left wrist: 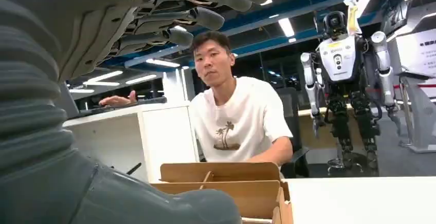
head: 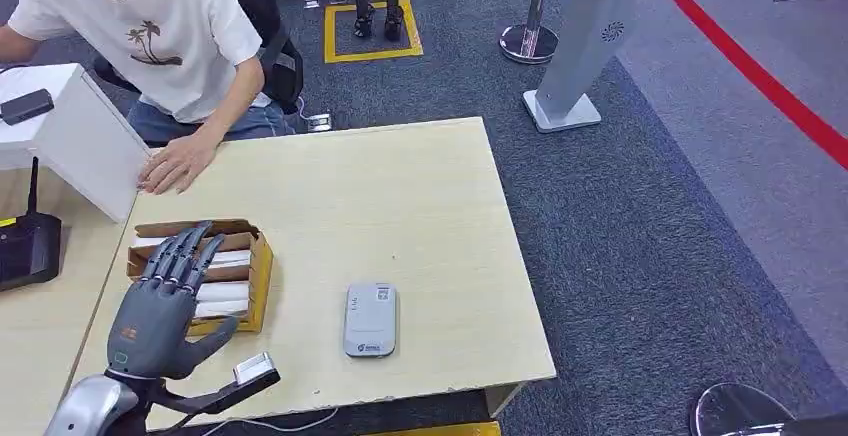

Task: Pass the card to the sensor for recognition and then transmit it.

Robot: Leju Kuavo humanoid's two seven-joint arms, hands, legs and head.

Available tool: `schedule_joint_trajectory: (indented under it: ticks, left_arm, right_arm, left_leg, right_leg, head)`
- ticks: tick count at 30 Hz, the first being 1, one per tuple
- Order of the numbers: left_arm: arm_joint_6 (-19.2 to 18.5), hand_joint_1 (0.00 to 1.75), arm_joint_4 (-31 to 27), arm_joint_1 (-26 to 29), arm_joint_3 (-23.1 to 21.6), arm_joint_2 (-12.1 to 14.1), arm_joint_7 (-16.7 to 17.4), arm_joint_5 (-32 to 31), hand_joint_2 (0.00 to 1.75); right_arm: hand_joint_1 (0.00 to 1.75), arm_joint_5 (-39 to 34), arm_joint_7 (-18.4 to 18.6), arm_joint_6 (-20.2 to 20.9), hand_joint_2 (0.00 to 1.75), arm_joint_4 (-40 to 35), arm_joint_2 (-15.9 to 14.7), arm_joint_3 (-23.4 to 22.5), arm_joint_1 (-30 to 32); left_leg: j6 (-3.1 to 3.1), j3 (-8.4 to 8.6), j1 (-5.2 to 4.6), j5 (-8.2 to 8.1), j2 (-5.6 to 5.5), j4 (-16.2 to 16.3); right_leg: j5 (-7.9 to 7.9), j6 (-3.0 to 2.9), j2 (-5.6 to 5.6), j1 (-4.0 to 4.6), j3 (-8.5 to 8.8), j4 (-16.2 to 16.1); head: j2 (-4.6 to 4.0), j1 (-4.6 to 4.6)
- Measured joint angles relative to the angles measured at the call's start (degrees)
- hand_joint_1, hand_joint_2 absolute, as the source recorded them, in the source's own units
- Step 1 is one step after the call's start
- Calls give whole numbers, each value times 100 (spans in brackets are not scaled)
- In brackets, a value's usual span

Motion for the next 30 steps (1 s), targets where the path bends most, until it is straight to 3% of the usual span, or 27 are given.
schedule_joint_trajectory:
  ticks: [2, 7, 14, 19, 30]
  left_arm:
    - [-201, 0, 0, 6, 15, 26, 4, 237, 175]
    - [-822, 0, 0, 185, 217, 263, -188, 1507, 175]
    - [-1060, 0, 0, 511, 583, 531, -179, 1845, 175]
    - [-1053, 0, 0, 612, 680, 566, -129, 1849, 175]
    - [-347, 0, 0, 1010, 689, 304, 177, 1115, 175]
  right_arm:
    - [0, -22, 0, 0, 175, 0, 0, 0, 0]
    - [0, -59, 0, 9, 175, 4, 0, 0, 2]
    - [0, -61, 9, 11, 175, 4, -2, 0, 1]
    - [0, -63, 11, 11, 175, 4, 0, 0, 1]
    - [0, -135, -2, 7, 175, 4, 2, 0, 1]
  left_leg:
    - [0, 0, 0, 0, 0, 0]
    - [-1, 0, 2, 0, 1, -1]
    - [-1, -1, 2, -1, 0, -1]
    - [-1, -1, 1, -1, 0, -1]
    - [-1, -1, 1, -2, 0, -1]
  right_leg:
    - [0, 0, 0, 0, 1, 0]
    - [-1, -1, 1, 1, 0, 1]
    - [-2, -1, 0, 1, 0, 1]
    - [-2, -1, 0, 1, 2, 0]
    - [-2, 0, -1, 0, 0, -1]
  head:
    - [0, 0]
    - [0, 0]
    - [0, 0]
    - [0, 0]
    - [0, 0]
